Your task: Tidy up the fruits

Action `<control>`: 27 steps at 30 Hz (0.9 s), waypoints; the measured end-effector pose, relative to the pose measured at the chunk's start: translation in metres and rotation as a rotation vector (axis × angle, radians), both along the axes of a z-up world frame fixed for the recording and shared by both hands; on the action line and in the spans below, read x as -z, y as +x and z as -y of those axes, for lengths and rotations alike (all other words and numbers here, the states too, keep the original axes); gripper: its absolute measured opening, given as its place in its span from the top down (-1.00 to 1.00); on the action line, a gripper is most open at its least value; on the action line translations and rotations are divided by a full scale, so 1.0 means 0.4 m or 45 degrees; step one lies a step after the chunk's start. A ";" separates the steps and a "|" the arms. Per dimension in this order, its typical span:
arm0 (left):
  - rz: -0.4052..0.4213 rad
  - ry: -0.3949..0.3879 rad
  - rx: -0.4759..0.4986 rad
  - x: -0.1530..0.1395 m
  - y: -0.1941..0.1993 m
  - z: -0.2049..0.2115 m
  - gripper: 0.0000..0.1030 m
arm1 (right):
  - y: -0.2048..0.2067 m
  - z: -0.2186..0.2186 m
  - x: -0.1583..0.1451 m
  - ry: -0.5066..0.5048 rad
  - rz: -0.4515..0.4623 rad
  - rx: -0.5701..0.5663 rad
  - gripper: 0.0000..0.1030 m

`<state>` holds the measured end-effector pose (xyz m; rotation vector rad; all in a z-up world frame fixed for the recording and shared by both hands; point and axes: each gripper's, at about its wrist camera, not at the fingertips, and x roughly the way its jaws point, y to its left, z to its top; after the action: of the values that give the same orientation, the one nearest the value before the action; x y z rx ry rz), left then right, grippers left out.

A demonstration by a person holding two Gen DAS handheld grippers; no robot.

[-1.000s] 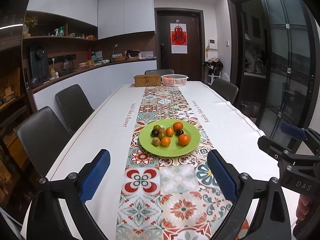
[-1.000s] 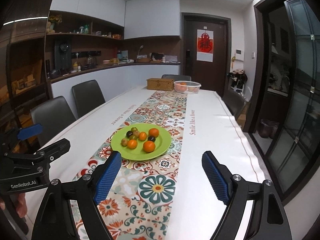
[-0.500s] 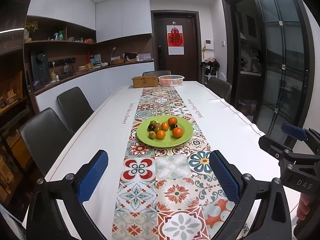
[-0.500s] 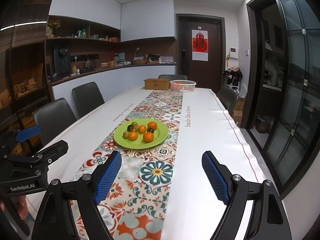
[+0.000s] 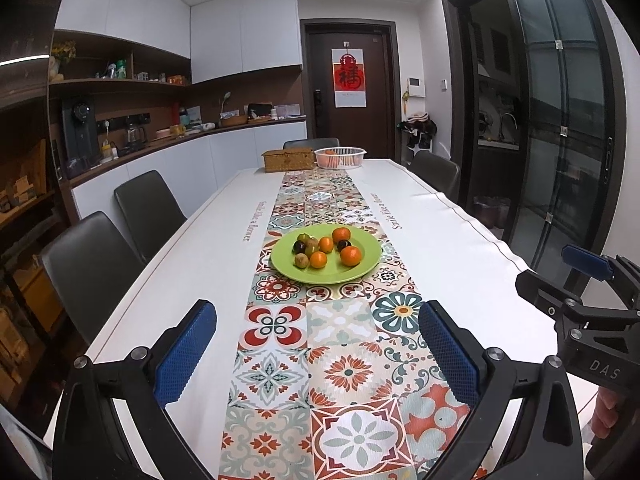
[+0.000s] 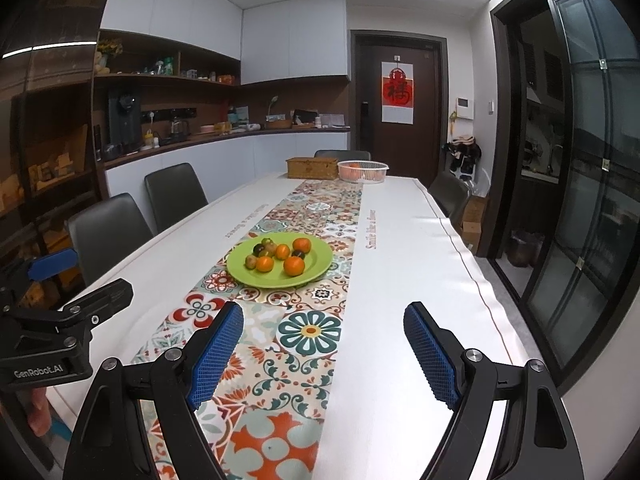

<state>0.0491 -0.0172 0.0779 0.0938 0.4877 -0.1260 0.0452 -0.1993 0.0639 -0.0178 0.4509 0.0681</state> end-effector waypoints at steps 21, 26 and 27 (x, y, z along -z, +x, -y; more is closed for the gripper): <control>0.008 -0.018 -0.018 0.003 -0.010 -0.014 -1.00 | -0.006 -0.014 0.003 -0.008 -0.006 -0.013 -0.62; 0.004 -0.028 -0.012 0.005 -0.012 -0.014 -1.00 | -0.007 -0.014 0.003 -0.006 -0.007 -0.014 -0.62; 0.003 -0.029 -0.011 0.006 -0.012 -0.014 -1.00 | -0.006 -0.014 0.003 -0.006 -0.007 -0.013 -0.62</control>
<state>0.0444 -0.0117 0.0757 0.0698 0.4840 -0.1227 0.0428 -0.1935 0.0629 -0.0246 0.4563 0.0771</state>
